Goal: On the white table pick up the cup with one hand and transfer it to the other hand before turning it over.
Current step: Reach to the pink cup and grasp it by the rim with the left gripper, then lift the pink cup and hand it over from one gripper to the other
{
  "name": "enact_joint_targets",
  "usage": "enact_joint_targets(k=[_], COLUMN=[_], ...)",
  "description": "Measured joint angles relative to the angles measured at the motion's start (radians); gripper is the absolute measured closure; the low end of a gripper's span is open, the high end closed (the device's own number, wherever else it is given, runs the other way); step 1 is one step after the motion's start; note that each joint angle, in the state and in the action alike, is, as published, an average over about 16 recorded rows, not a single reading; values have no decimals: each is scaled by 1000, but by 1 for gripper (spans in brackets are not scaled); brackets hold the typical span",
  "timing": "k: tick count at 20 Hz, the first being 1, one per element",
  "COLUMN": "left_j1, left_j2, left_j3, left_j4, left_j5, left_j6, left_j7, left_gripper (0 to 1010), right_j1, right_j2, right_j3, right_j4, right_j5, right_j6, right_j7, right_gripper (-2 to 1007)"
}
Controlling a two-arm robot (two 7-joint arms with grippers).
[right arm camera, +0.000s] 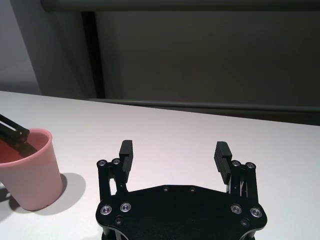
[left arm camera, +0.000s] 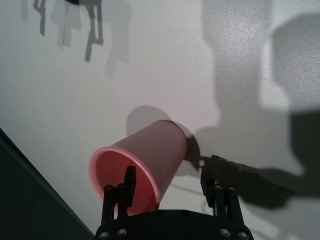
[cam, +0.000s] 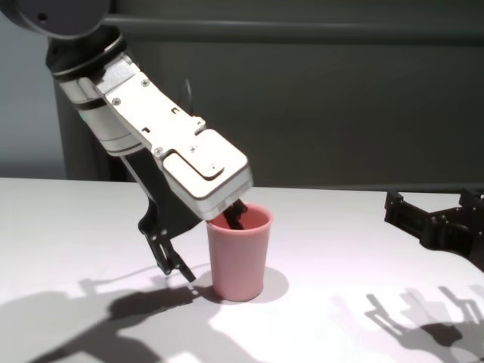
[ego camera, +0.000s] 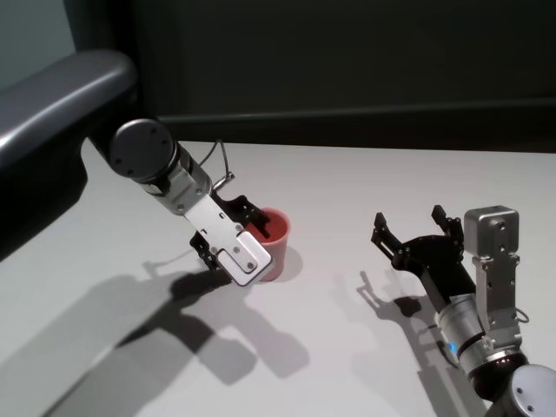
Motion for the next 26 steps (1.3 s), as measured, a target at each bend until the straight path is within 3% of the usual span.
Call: enact_joint_targets(k=[18, 26], left_j1=[1, 1], left_j2=[0, 0], left_j3=[-1, -2], left_j4=[0, 0], left_j5=[-1, -2], left_j6=[-1, -1], left_j7=[-1, -1], left_gripper=[773, 938], right_j1=[0, 0], right_j2=[0, 0], right_j3=[0, 0], right_j4=[0, 0], right_j5=[0, 0], right_j6=[0, 0], right_j7=[0, 0], right_gripper=[5, 5])
